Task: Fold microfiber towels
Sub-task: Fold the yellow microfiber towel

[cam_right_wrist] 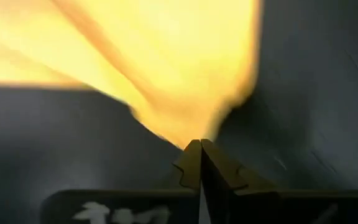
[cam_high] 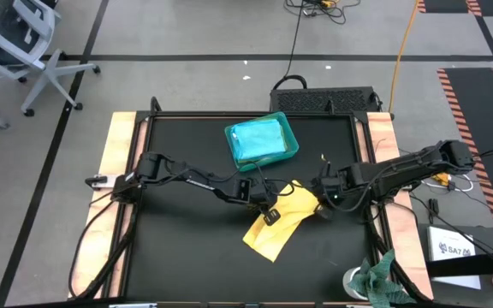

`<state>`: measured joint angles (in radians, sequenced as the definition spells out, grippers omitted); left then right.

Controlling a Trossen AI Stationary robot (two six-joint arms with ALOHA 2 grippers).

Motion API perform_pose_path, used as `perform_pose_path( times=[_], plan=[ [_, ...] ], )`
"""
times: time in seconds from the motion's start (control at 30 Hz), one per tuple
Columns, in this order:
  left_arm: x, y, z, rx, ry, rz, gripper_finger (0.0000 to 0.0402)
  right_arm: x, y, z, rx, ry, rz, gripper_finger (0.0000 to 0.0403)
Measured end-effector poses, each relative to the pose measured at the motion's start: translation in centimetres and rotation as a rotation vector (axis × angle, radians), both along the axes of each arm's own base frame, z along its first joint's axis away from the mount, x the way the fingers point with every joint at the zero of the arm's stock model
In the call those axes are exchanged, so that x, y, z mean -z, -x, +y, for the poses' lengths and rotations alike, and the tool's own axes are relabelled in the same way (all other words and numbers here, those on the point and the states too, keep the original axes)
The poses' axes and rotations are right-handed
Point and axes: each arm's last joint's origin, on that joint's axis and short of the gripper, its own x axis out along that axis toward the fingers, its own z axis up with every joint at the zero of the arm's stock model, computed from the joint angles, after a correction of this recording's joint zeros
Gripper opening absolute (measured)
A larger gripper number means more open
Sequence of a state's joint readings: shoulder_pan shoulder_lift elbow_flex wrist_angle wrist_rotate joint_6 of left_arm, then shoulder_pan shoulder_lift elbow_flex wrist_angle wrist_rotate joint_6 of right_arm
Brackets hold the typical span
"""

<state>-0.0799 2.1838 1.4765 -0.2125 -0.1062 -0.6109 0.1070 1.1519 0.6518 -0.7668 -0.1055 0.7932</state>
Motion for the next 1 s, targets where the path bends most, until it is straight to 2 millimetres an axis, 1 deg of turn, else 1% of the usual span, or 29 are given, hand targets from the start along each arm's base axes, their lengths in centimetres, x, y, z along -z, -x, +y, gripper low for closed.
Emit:
perform_pose_path(
  times=[0.17,0.27,0.37,0.47,0.57,0.7,0.77,0.87,1.0],
  plan=[
    [0.0,0.0,0.0,0.0,0.0,0.0,0.0003,-1.4,-2.5,0.3,-0.008,-0.026,-0.312,0.0],
    [-0.2,0.0,-0.2,0.007,-0.007,-0.002,0.0006,-1.7,-3.6,0.3,-0.027,0.003,-0.425,0.0],
    [-0.7,0.2,-0.8,0.005,-0.032,-0.01,0.0003,-1.2,-3.9,0.2,-0.039,0.052,-0.412,0.0],
    [-1.1,0.3,-1.8,0.014,-0.03,-0.019,0.0004,0.1,-4.0,0.1,-0.045,0.073,-0.357,0.0],
    [-0.9,0.6,-3.0,0.015,-0.012,0.0,0.0002,1.7,-4.1,0.1,-0.058,0.08,-0.309,0.0],
    [-0.8,1.1,-4.5,-0.019,-0.013,0.027,0.0003,3.2,-3.9,0.1,-0.064,0.079,-0.257,0.0],
    [-0.6,1.5,-5.1,-0.034,-0.016,0.055,0.0002,3.4,-3.9,0.1,-0.07,0.08,-0.254,0.0],
    [-0.5,1.8,-5.9,-0.036,0.03,0.069,0.0003,3.4,-4.1,0.2,-0.09,0.087,-0.273,0.0],
    [-0.5,2.2,-7.6,-0.03,0.072,0.073,0.0002,3.3,-4.4,-0.1,-0.098,0.114,-0.299,0.0]
  ],
)
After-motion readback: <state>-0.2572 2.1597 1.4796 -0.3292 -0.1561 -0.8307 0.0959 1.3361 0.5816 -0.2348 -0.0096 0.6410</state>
